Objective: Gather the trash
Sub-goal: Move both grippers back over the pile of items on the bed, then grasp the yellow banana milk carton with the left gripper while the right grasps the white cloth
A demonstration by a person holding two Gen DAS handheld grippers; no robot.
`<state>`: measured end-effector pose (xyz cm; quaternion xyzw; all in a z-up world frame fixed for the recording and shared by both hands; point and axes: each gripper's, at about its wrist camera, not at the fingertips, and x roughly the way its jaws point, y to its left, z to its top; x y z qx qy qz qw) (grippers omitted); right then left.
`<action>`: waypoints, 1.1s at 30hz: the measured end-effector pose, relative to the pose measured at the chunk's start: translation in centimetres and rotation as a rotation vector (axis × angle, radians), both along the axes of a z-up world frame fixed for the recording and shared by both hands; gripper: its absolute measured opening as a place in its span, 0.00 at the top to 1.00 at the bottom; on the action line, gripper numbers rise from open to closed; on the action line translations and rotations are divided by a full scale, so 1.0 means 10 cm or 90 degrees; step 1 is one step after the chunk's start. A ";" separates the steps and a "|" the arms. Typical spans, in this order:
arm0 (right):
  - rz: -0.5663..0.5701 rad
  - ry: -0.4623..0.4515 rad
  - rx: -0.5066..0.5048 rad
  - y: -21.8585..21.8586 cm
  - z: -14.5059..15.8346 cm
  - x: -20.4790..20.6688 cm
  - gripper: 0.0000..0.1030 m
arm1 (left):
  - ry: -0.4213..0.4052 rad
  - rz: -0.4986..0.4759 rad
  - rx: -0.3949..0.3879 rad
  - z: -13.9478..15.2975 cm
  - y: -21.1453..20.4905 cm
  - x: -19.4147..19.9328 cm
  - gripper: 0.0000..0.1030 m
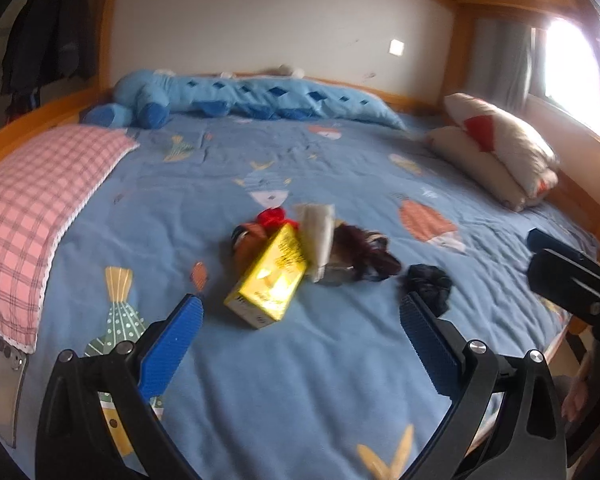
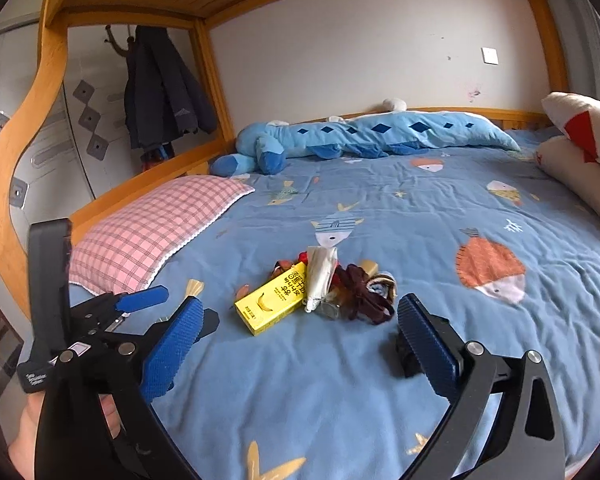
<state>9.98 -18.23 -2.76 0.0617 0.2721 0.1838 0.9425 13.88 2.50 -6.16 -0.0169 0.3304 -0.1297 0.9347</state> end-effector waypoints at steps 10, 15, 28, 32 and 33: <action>0.001 0.035 -0.047 0.19 -0.25 0.37 0.08 | -0.013 -0.017 0.111 -0.38 -0.12 0.36 0.04; -0.002 0.058 -0.066 0.21 -0.37 0.55 0.08 | -0.023 -0.022 0.163 -0.53 -0.22 0.51 0.07; -0.010 0.123 -0.001 0.02 -0.58 0.98 0.08 | 0.032 -0.022 0.112 -0.81 -0.21 0.97 0.44; -0.009 0.142 0.005 0.04 -0.67 1.08 0.08 | 0.022 -0.034 0.099 -0.84 -0.19 1.00 0.44; -0.007 0.147 0.002 0.05 -0.70 1.10 0.08 | 0.021 -0.036 0.097 -0.85 -0.19 1.00 0.44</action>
